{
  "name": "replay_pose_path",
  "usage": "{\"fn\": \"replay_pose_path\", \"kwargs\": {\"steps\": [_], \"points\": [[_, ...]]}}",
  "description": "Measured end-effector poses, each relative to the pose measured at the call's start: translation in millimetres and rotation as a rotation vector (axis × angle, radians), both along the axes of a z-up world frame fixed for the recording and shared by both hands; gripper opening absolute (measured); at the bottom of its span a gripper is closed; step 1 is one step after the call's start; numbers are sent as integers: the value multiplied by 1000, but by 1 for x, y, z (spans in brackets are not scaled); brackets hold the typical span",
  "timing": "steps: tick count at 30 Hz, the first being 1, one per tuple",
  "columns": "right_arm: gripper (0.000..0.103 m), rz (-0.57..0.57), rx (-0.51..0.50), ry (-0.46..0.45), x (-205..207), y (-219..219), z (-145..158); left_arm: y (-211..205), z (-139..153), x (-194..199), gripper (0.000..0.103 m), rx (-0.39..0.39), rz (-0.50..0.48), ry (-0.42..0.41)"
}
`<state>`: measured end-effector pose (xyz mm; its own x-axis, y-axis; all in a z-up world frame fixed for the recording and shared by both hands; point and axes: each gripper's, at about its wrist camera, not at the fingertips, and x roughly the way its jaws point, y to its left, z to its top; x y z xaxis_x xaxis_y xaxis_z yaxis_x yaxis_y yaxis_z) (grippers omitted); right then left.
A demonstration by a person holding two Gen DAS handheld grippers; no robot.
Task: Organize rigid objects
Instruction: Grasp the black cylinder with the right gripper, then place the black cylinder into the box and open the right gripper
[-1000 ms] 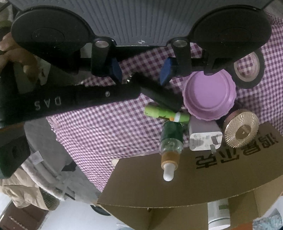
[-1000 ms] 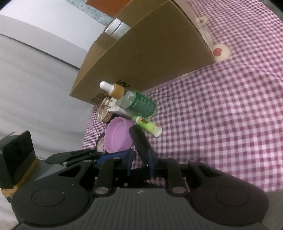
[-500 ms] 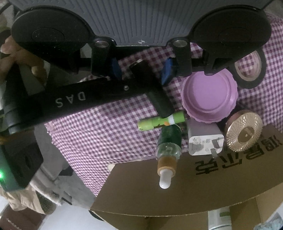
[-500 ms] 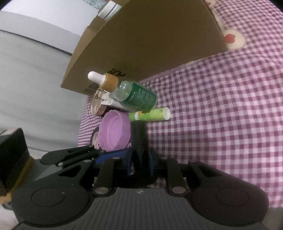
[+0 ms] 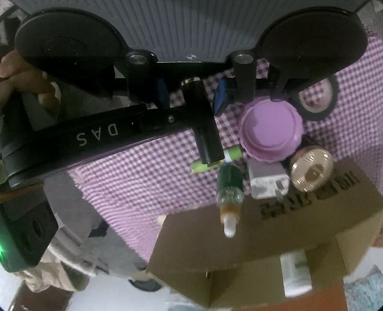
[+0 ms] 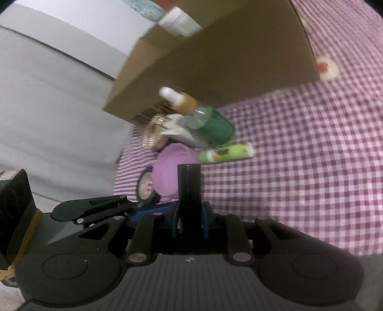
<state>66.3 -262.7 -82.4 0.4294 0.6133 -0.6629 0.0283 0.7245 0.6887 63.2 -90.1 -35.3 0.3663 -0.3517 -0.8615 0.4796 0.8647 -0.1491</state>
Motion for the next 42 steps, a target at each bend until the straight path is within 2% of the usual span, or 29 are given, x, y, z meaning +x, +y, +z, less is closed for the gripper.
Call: {"fn": "replay_pose_path", "kwargs": {"steps": [6, 10, 13, 17, 21, 26, 29, 33, 36, 38, 42], "points": [[22, 24, -61, -141, -4, 27, 58, 20, 48, -11, 38, -9, 16, -144], [22, 56, -99, -253, 16, 44, 100, 32, 81, -1, 38, 7, 30, -256], [22, 77, -120, -316, 42, 55, 125, 44, 100, 22, 38, 10, 53, -287], [22, 90, -98, -300, 94, 62, 136, 58, 108, 65, 38, 17, 87, -281], [22, 96, -68, -217, 154, 64, 125, 63, 96, 116, 39, 38, 123, -223], [22, 87, -52, -79, 220, 63, 88, 65, 63, 175, 39, 102, 153, -135], [22, 81, -41, -7, 250, 64, 66, 64, 44, 195, 39, 147, 169, -104], [21, 71, -32, 70, 276, 68, 40, 69, 29, 208, 41, 195, 185, -81], [20, 64, -23, 105, 288, 73, 27, 72, 29, 211, 43, 203, 199, -74], [20, 57, -7, 105, 289, 74, 24, 70, 31, 210, 46, 224, 200, -96], [20, 43, -3, 121, 292, 75, 20, 71, 34, 206, 47, 211, 201, -100]]}}
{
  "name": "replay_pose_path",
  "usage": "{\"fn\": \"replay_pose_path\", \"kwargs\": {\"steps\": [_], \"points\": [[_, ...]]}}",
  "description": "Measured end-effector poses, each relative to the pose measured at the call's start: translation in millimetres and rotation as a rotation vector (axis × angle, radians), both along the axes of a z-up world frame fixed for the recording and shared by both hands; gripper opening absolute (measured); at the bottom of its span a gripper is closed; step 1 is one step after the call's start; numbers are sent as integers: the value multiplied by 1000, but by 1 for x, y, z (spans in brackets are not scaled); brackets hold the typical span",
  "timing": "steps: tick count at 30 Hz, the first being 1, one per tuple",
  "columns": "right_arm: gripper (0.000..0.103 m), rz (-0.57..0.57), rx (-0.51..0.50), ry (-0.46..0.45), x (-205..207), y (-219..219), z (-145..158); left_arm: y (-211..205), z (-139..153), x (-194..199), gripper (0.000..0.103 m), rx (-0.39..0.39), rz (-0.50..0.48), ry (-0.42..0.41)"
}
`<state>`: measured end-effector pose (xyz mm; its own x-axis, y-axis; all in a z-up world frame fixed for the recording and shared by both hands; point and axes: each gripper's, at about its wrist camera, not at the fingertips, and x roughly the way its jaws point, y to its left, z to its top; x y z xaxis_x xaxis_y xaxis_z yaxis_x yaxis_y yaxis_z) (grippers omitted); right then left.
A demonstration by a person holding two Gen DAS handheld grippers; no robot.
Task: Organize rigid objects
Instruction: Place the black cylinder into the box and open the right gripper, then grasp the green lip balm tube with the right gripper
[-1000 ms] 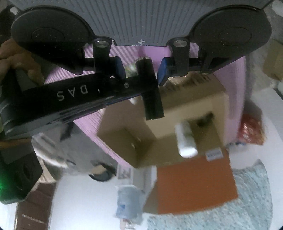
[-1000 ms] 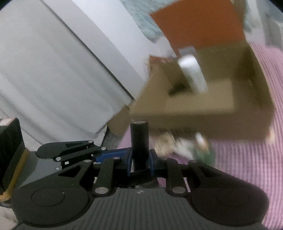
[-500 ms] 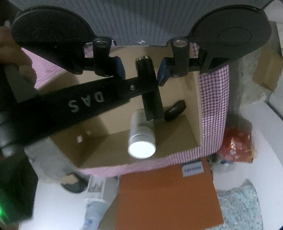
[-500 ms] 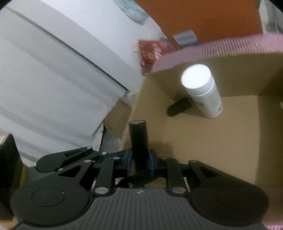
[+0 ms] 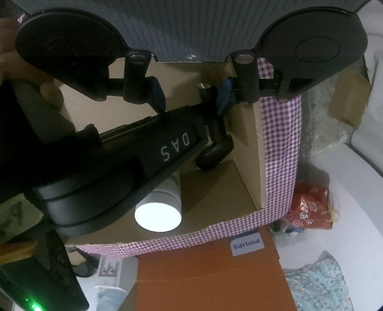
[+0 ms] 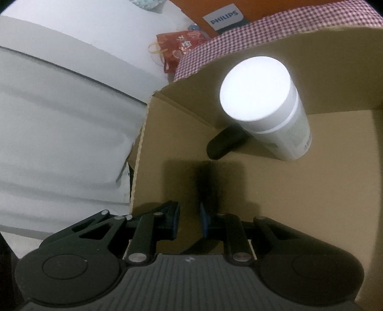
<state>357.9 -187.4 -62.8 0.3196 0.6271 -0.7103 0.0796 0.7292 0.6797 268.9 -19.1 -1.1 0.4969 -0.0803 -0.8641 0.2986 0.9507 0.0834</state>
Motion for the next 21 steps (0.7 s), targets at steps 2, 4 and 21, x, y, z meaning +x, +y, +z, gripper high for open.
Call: {"fn": "replay_pose_path", "kwargs": {"steps": [2, 4, 21], "points": [[21, -8, 7, -1, -4, -2, 1, 1, 3, -5, 47, -12, 2, -7], [21, -23, 16, -3, -9, -6, 4, 1, 8, -11, 47, -22, 0, -21], [21, -80, 111, -323, -187, -72, 104, 17, 71, -125, 53, -222, -60, -200]]}}
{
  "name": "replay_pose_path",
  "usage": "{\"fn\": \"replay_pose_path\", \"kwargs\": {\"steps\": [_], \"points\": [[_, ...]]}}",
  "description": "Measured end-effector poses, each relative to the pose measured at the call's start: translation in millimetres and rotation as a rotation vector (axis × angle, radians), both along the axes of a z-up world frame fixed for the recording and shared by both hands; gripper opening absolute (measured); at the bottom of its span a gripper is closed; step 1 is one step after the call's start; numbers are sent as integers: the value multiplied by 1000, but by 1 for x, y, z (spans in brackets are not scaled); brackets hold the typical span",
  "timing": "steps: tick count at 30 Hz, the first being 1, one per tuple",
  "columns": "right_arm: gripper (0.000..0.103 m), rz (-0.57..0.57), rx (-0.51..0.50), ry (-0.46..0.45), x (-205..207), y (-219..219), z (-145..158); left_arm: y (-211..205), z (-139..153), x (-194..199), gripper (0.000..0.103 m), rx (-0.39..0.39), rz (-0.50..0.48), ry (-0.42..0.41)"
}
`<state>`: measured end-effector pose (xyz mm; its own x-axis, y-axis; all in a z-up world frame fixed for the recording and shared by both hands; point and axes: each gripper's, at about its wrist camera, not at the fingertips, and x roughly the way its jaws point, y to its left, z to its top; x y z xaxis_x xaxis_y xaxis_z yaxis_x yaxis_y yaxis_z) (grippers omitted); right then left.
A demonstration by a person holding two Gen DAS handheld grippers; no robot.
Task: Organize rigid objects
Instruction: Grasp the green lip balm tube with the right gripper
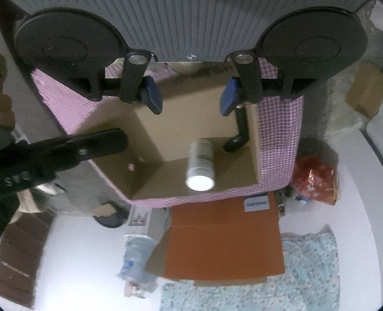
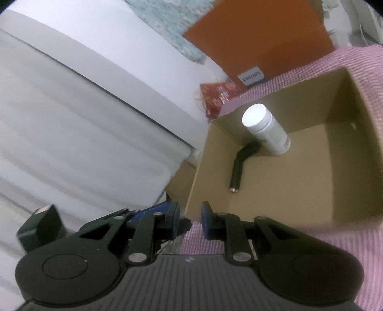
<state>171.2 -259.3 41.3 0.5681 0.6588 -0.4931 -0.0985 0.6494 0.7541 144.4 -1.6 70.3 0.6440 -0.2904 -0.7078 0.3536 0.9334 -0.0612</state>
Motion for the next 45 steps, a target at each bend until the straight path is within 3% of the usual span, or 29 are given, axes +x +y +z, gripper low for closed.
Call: {"fn": "replay_pose_path", "kwargs": {"steps": [3, 8, 16, 24, 29, 34, 38, 45], "points": [[21, -19, -16, -36, -44, -10, 3, -11, -10, -19, 54, -8, -43, 12], [22, -36, -115, 10, -86, -14, -31, -41, -43, -45, 54, -26, -111, 55], [21, -46, -289, 89, -81, -22, -85, -84, -100, -56, 48, -35, -148, 153], [20, -3, -286, 120, -39, -23, -124, -98, -120, -47, 40, -22, -147, 194], [20, 41, -246, 180, -37, -20, -143, -99, -124, -43, 40, -11, -152, 215], [20, 101, -165, 239, -52, -18, -148, -97, -128, -46, 40, -5, -169, 250], [20, 76, -185, 210, -52, -21, -141, -96, -132, -44, 40, -10, -165, 288], [21, 110, -149, 262, -37, -9, -157, -97, -141, -39, 40, -3, -151, 330]]}}
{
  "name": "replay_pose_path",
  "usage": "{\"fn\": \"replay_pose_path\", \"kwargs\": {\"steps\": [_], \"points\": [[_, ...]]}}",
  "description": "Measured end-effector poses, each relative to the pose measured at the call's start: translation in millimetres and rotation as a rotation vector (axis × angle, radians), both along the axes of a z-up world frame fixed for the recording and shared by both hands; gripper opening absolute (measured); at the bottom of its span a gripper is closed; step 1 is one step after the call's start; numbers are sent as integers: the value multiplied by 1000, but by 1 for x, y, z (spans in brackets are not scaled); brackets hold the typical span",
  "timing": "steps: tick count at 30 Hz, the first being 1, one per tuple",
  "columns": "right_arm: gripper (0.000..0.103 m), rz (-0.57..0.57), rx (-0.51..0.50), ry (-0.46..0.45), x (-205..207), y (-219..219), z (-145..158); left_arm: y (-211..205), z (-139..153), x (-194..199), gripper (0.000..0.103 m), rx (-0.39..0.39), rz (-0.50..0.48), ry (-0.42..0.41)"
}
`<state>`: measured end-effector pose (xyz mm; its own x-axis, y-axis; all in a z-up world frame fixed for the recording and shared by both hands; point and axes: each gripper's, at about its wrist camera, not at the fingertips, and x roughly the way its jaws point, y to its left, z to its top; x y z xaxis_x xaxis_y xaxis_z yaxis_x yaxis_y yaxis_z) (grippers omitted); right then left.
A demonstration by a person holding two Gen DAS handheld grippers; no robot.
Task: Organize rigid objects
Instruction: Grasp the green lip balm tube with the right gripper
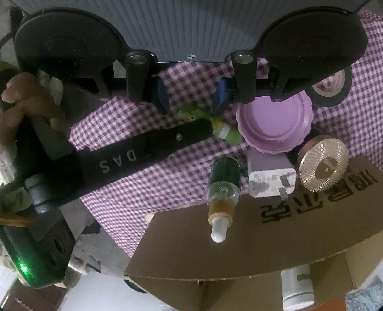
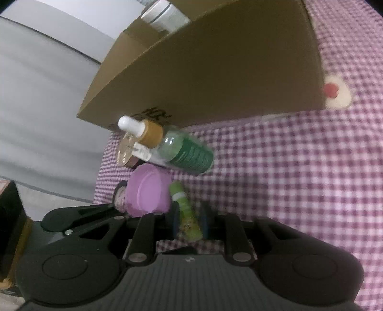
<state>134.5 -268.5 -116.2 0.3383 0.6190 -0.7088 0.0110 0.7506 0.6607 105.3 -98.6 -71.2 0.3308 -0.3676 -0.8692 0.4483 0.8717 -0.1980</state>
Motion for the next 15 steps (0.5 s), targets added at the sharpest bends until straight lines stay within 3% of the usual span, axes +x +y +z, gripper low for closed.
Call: {"fn": "replay_pose_path", "kwargs": {"steps": [7, 15], "points": [[21, 25, 30, 24, -3, 5, -3, -2, -3, 1, 40, 6, -3, -2], [19, -31, 50, 18, -7, 6, -5, -1, -1, 1, 40, 0, 0, -19]]}}
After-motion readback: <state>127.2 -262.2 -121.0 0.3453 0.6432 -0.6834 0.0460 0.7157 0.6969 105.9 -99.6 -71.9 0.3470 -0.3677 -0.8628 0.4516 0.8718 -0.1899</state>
